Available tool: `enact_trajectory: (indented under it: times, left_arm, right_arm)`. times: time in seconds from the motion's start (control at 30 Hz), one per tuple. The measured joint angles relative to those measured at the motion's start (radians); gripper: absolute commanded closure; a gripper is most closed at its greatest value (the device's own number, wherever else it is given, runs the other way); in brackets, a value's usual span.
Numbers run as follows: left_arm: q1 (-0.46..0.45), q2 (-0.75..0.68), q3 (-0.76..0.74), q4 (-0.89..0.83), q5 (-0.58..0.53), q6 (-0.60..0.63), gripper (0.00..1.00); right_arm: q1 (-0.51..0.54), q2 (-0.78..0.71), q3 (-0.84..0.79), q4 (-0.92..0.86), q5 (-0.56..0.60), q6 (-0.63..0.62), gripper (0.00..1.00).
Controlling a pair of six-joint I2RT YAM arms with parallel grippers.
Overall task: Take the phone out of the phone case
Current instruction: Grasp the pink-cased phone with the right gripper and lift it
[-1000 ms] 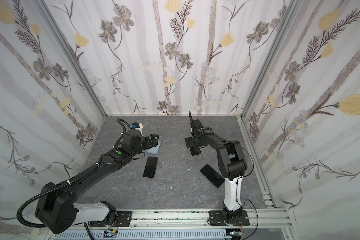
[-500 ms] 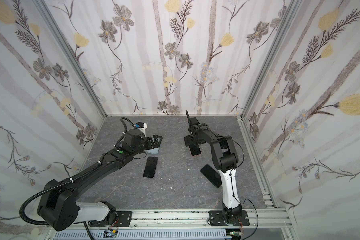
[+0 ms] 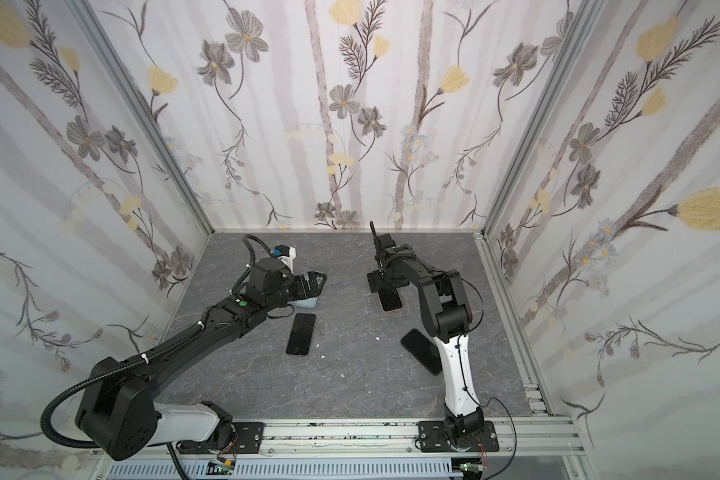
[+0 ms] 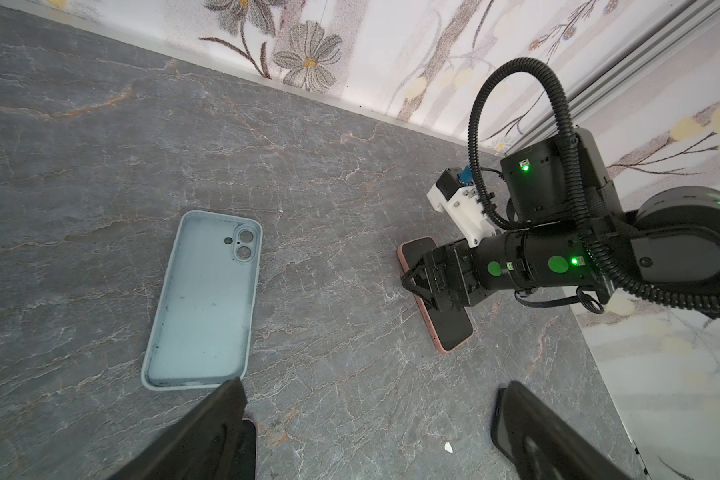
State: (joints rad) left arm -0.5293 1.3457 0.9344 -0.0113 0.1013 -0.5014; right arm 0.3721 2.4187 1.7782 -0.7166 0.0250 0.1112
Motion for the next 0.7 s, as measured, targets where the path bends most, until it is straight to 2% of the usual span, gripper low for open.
enact_trajectory:
  times: [0.7]
  left_arm:
    - [0.000,0.026,-0.011,0.008,0.004,-0.004,0.00]
  right_arm:
    - [0.006,0.016,0.010,-0.003,0.002,0.038,0.28]
